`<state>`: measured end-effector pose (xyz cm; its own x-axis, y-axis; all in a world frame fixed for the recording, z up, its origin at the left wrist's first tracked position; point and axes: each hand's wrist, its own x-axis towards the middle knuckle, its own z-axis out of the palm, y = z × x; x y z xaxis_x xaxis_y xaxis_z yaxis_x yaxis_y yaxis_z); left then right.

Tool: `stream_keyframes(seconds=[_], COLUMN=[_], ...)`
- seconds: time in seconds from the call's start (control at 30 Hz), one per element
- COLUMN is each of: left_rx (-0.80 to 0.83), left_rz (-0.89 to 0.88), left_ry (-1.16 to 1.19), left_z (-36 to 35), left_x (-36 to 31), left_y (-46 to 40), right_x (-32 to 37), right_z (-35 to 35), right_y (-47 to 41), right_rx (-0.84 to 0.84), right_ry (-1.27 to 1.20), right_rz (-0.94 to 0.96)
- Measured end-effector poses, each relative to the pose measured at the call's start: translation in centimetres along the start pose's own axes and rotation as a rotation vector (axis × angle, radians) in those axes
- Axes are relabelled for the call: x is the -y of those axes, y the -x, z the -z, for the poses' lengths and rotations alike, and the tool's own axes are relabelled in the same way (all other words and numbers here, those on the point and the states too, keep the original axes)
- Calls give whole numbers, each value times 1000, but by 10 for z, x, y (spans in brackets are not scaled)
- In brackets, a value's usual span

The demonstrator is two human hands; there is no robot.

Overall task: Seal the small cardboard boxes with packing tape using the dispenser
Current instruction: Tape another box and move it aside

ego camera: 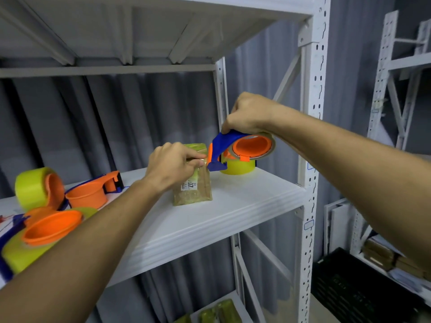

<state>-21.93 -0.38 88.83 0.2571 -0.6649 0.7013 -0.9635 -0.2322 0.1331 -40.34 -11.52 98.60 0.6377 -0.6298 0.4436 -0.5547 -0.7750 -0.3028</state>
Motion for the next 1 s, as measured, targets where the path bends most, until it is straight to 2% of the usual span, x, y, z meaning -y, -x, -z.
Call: stream_keyframes(seconds=[0.33, 0.6, 0.7, 0.8, 0.9, 1.0], left_rx=[15, 48, 76, 91, 79, 95], left_rz=[40, 39, 41, 55, 78, 85], left_ry=[21, 104, 127, 135, 188, 229], left_z=[2, 5, 3, 6, 7, 4], left_x=[-4, 1, 3, 3, 5, 8], left_y=[3, 6, 8, 5, 7, 8], right_x=[20, -18, -26, -7, 8, -5], right_z=[-7, 9, 8, -1, -23, -57], right_y=[25, 33, 33, 24, 19, 19], right_rx=[-162, -8, 9, -20, -86, -114], right_ry=[148, -122, -153, 13, 377, 314], right_rz=[58, -75, -87, -49, 57, 25])
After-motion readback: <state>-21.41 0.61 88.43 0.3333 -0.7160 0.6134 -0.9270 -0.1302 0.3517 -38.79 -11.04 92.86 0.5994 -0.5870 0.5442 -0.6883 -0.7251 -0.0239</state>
